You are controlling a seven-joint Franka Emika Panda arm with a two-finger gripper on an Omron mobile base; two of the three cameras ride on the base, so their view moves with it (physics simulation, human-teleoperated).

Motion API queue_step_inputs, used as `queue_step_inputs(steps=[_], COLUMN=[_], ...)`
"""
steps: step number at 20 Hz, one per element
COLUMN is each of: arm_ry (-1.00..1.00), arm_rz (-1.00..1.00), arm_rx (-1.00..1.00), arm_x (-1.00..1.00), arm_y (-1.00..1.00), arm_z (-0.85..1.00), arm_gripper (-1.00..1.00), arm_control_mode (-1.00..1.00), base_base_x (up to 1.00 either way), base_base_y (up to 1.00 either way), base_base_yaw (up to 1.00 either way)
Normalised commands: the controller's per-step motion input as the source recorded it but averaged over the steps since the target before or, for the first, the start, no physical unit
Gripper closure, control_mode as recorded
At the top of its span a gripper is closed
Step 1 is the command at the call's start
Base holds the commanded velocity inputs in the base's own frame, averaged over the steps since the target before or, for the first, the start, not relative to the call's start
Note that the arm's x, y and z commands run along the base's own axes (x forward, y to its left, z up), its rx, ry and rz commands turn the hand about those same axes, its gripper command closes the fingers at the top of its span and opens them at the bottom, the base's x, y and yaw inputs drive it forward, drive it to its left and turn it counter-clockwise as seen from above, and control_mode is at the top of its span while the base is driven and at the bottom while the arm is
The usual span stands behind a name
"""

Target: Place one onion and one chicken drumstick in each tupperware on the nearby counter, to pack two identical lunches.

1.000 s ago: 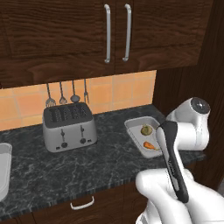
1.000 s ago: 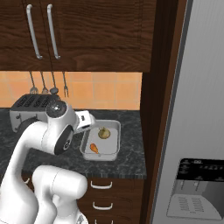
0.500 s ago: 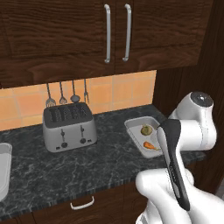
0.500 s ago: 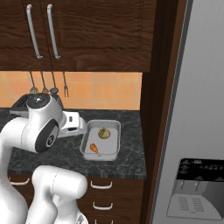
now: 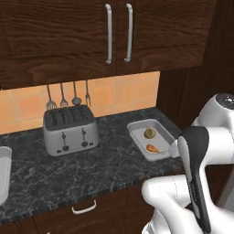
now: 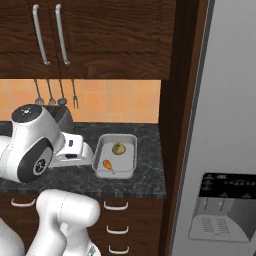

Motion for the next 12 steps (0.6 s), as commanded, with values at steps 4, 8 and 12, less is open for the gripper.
queue_step_inputs(steps=[4, 8, 12], arm_ry=[0.00, 0.00, 0.00], arm_rz=[0.00, 0.00, 0.00], arm_rx=[0.00, 0.00, 0.00], arm_x=[0.00, 0.00, 0.00], arm_y=[0.00, 0.00, 0.00], arm_z=[0.00, 0.00, 0.00], arm_gripper=[-1.00, -1.00, -1.00], arm_control_mode=[1.00, 1.00, 1.00], base_base_x=[-1.00, -0.78, -0.12], base_base_y=[-0.20, -0.61, -0.77], base_base_yaw=[-0.14, -0.21, -0.20])
